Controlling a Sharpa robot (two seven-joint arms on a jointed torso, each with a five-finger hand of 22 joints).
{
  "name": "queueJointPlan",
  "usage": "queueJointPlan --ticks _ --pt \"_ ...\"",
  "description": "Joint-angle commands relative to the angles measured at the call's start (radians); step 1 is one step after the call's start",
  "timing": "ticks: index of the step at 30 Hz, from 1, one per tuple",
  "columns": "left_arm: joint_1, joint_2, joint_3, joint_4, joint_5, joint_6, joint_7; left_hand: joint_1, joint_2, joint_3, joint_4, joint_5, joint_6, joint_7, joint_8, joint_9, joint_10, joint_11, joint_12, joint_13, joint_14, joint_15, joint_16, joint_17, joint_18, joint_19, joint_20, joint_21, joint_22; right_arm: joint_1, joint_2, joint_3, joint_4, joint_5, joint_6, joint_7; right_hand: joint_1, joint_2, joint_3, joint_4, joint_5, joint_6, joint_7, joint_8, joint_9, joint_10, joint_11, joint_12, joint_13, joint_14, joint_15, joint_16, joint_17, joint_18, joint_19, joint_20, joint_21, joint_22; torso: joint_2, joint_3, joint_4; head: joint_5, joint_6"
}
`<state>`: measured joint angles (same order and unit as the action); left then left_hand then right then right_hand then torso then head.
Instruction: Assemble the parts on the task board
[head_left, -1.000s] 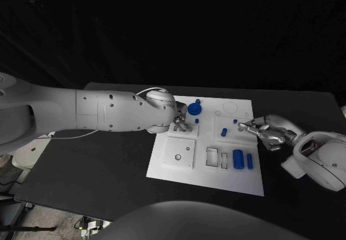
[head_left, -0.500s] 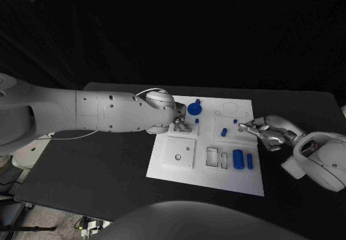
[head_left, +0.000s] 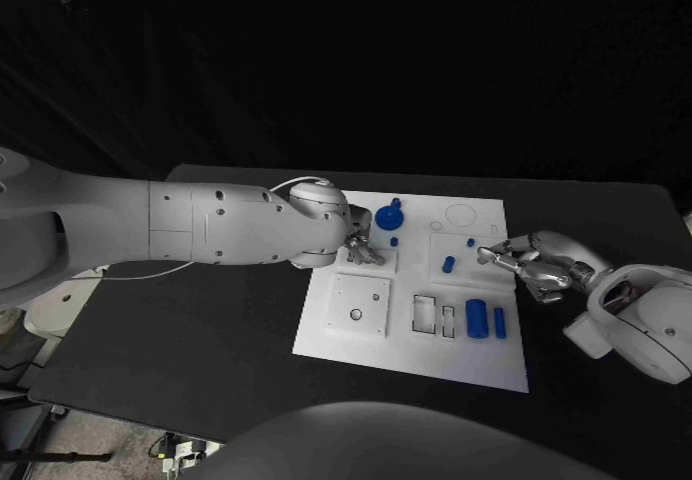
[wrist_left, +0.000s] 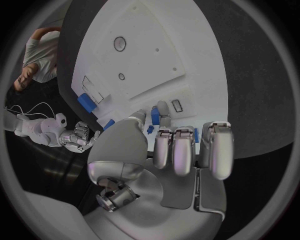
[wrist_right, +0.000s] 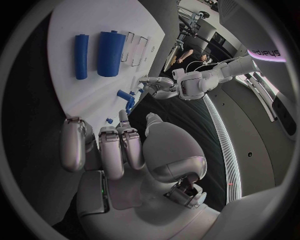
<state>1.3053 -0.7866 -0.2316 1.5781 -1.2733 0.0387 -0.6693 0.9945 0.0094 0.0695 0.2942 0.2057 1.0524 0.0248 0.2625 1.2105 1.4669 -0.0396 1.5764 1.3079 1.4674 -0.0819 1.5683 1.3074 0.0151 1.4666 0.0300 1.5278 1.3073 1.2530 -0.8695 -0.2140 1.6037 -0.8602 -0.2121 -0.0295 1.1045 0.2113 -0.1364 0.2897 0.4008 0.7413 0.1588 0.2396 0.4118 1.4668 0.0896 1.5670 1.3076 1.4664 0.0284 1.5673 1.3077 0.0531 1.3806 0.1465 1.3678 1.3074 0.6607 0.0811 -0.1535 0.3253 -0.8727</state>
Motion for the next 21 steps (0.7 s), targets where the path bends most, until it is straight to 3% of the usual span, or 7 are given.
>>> queueJointPlan --ticks 1,7,13,21 --pt "0.0 -0.001 0.0 0.004 0.006 -0.012 0.005 -0.022 -0.004 -0.017 0.0 -0.005 0.004 0.006 -0.004 0.002 0.104 0.008 -0.006 0.263 0.103 0.005 0.002 0.263 -0.004 0.077 0.007 -0.003 0.248 -0.001 -0.001 0.0 0.001 -0.004 0.017 -0.002 0.009 0.005 -0.001 -0.002 0.004 0.002 0.007 0.0 -0.001 0.104 0.005 0.004 0.263 0.104 0.01 0.003 0.263 0.01 -0.005 0.001 -0.007 0.18 0.0 0.0002 0.0003 0.0 0.0" --pt "0.0 -0.003 0.0 0.004 0.007 -0.015 0.006 -0.062 -0.005 -0.063 0.0 -0.008 0.002 0.009 -0.007 0.005 0.104 0.009 -0.006 0.263 0.103 0.006 0.002 0.263 -0.003 0.076 0.008 -0.005 0.248 -0.001 -0.001 0.0 0.0 -0.004 0.018 -0.003 0.009 0.005 -0.001 -0.003 0.005 0.002 0.007 0.0 -0.001 0.104 0.005 0.004 0.263 0.104 0.01 0.003 0.263 0.01 -0.005 0.001 -0.007 0.18 -0.001 0.0001 -0.0004 0.001 0.0" --pt "0.0 -0.006 0.0 0.005 0.006 -0.017 0.005 -0.079 0.01 -0.086 0.0 0.003 0.0 0.01 -0.01 0.006 0.104 0.01 -0.006 0.263 0.103 0.007 0.002 0.263 -0.003 0.076 0.008 -0.005 0.248 -0.001 -0.002 0.0 0.0 -0.004 0.02 -0.004 0.01 0.005 -0.001 -0.003 0.005 0.002 0.007 0.0 -0.002 0.104 0.005 0.004 0.263 0.104 0.01 0.003 0.263 0.01 -0.005 0.001 -0.007 0.18 0.0 0.0004 0.0001 0.001 0.0" --pt "0.0 -0.008 0.0 0.006 0.009 -0.019 0.007 -0.048 0.037 -0.109 -0.002 0.115 -0.003 0.008 -0.015 0.011 0.104 0.01 -0.006 0.263 0.103 0.007 0.002 0.263 -0.003 0.075 0.008 -0.006 0.247 -0.001 -0.002 0.0 -0.001 -0.004 0.021 -0.006 0.01 0.005 -0.001 -0.003 0.005 0.002 0.007 0.0 -0.002 0.104 0.005 0.004 0.263 0.104 0.01 0.003 0.263 0.01 -0.005 0.001 -0.007 0.18 0.0 0.0002 -0.0001 0.001 0.0"
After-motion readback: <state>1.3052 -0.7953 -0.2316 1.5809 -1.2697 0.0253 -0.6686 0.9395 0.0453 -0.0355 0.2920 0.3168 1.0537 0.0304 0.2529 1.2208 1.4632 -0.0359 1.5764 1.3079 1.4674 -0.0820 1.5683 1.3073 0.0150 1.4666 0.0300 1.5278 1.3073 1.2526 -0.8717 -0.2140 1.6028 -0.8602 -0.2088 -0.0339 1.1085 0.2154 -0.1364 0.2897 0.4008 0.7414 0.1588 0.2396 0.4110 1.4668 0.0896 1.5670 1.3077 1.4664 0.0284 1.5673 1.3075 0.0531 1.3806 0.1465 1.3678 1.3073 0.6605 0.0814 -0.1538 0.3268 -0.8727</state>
